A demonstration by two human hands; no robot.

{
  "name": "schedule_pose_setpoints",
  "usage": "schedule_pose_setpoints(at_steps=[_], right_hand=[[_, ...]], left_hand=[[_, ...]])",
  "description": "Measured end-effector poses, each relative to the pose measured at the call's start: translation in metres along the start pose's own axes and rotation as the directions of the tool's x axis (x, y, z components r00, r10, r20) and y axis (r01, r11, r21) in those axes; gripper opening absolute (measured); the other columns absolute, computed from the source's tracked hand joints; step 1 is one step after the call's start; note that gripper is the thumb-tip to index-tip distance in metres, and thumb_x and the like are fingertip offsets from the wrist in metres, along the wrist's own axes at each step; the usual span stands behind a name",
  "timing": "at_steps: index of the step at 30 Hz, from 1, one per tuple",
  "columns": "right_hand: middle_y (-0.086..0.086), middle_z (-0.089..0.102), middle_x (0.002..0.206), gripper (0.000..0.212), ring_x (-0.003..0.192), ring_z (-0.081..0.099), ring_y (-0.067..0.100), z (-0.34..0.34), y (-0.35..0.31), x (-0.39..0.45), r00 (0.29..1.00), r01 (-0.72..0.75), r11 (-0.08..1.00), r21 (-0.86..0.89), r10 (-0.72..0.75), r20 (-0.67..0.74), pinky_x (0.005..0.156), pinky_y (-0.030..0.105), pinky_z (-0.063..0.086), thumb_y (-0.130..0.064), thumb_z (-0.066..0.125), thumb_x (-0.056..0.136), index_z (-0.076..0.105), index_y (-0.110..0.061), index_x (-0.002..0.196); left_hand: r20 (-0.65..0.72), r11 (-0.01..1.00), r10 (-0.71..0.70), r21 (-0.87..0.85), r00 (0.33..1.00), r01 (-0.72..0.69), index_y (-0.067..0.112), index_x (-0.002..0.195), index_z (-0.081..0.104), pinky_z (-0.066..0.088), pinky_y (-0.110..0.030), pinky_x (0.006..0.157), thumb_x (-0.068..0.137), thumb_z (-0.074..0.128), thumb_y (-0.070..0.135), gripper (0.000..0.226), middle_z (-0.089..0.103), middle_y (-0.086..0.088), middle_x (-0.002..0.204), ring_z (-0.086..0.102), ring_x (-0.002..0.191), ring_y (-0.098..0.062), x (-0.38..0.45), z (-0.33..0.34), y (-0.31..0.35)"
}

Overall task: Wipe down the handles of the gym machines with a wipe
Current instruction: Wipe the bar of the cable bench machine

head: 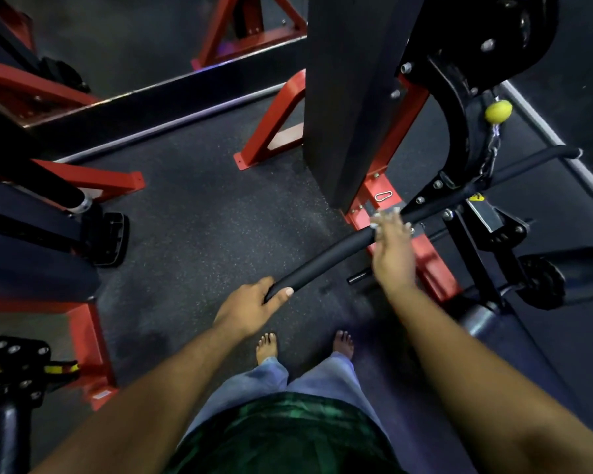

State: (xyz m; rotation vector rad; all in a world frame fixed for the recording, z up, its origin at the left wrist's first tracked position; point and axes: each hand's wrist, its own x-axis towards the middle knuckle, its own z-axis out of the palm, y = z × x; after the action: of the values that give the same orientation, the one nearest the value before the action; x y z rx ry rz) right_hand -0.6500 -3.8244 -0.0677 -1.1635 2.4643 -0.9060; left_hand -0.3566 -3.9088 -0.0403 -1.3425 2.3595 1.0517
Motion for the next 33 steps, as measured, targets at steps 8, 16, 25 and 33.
schedule_pose_setpoints(at_steps=[8, 16, 25, 33], right_hand=[[0.004, 0.057, 0.146, 0.033, 0.152, 0.03, 0.024, -0.015, 0.027, 0.032, 0.996, 0.015, 0.993, -0.12, -0.005, 0.084, 0.12, 0.067, 0.007, -0.021, 0.04, 0.105, 0.066, -0.018, 0.125], [0.002, 0.055, 0.146, 0.038, 0.152, 0.027, 0.026, 0.031, -0.047, -0.053, 0.942, 0.281, 0.955, -0.094, -0.256, 0.217, 0.122, 0.06, 0.007, -0.029, 0.038, 0.104, 0.063, -0.018, 0.131], [-0.001, 0.052, 0.151, 0.036, 0.153, 0.027, 0.02, 0.013, -0.034, -0.028, 0.985, 0.166, 0.94, -0.299, -0.141, 0.102, 0.123, 0.058, -0.004, -0.025, 0.041, 0.107, 0.058, -0.02, 0.138], [0.001, 0.044, 0.158, 0.06, 0.152, 0.025, 0.022, 0.088, -0.09, -0.147, 0.799, 0.592, 0.757, -0.275, -0.509, 0.32, 0.119, 0.061, 0.013, -0.028, 0.058, 0.092, 0.043, -0.019, 0.149]], left_hand=[[0.041, 1.0, -0.012, 0.007, 0.999, 0.012, 0.026, 0.104, 0.052, 0.046, -0.034, 0.056, 0.097, 0.036, 0.073, 0.05, 0.06, 0.002, 0.072, 0.059, 0.065, -0.012, 0.0, 0.0, 0.001], [0.075, 0.96, -0.068, -0.265, 0.995, 0.086, 0.022, 0.088, 0.056, 0.056, -0.047, 0.075, 0.098, 0.034, 0.069, 0.053, 0.065, -0.002, 0.074, 0.066, 0.073, -0.02, 0.002, 0.007, -0.017], [0.052, 0.932, -0.076, -0.352, 0.996, 0.09, 0.022, 0.092, 0.062, 0.054, -0.043, 0.083, 0.109, 0.035, 0.049, 0.041, 0.065, 0.001, 0.081, 0.063, 0.079, -0.018, -0.002, 0.005, -0.016], [0.159, 0.716, -0.175, -0.657, 0.972, 0.236, 0.024, 0.078, 0.073, 0.043, -0.028, 0.054, 0.074, 0.027, 0.089, 0.08, 0.068, -0.003, 0.066, 0.058, 0.058, -0.018, -0.006, 0.008, -0.018]])
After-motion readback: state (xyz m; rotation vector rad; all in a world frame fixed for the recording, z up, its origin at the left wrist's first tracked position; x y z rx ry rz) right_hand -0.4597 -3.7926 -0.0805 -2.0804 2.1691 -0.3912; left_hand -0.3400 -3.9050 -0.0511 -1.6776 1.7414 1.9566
